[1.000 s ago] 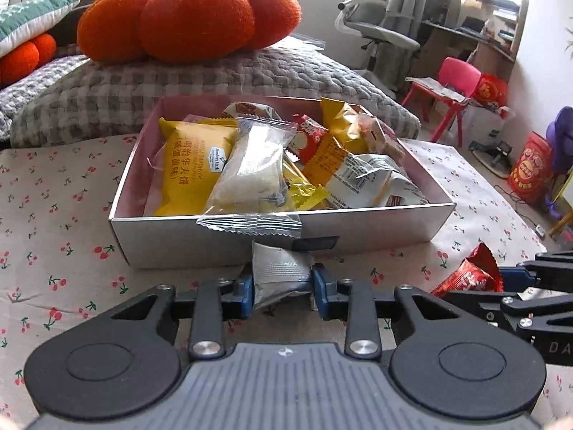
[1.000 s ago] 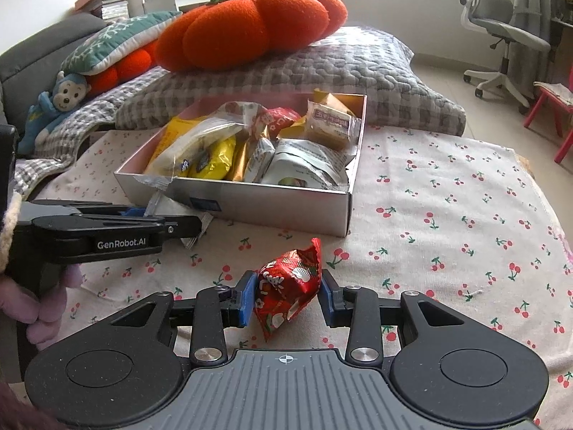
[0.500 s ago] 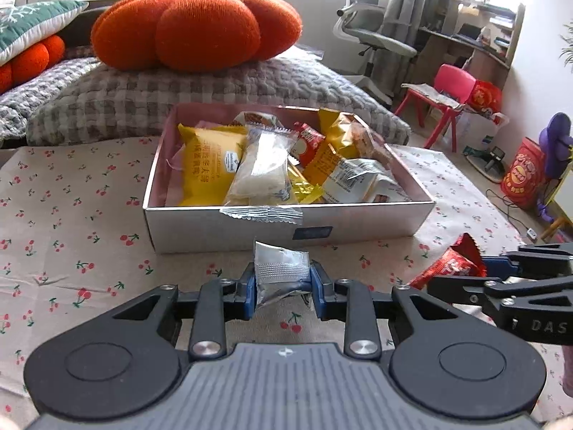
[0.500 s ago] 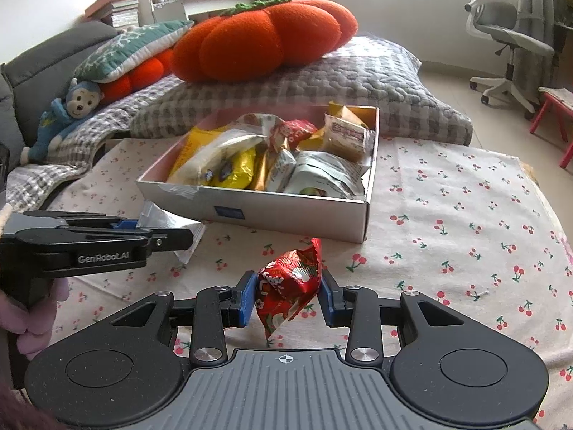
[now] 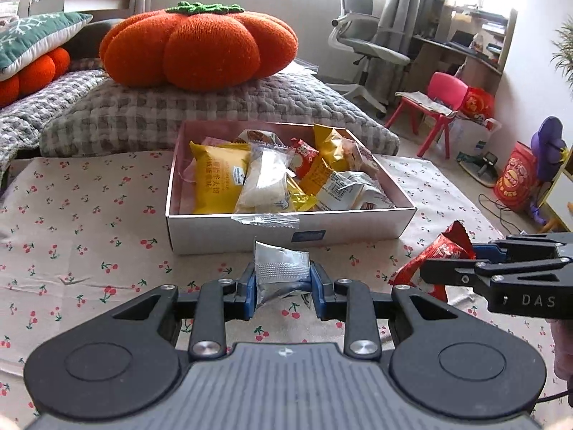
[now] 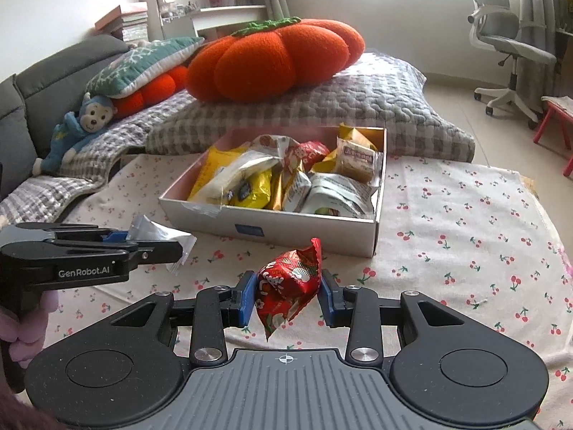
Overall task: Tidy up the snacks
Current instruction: 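Carry the silver packet and red candy packet over the box with both tools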
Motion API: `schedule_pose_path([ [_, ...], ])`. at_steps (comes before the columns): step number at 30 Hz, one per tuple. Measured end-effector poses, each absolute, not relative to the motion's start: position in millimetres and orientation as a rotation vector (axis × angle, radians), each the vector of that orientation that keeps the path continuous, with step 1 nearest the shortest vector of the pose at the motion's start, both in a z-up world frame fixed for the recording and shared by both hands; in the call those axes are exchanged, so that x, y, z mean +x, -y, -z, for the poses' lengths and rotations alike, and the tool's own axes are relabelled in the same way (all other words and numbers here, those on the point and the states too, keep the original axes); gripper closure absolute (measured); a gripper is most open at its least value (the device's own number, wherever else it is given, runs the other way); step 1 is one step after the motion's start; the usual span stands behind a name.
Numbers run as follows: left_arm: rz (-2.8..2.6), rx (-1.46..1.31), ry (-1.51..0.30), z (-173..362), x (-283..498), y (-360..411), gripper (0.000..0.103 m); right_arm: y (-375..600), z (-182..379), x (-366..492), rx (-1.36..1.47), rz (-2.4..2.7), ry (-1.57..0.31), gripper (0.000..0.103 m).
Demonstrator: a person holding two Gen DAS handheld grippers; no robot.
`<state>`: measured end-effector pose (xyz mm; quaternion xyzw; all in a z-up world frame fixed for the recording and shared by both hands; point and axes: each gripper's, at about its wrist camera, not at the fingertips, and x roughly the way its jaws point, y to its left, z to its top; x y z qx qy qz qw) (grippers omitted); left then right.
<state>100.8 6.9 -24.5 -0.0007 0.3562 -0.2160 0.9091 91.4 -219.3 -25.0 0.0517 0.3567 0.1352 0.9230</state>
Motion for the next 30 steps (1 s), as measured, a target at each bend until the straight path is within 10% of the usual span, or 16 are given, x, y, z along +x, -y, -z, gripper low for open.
schedule_pose_path([
  [30,0.424,-0.009,-0.655,-5,164,-18,0.076,213,-10,147,0.134,-0.222,-0.666,0.067],
])
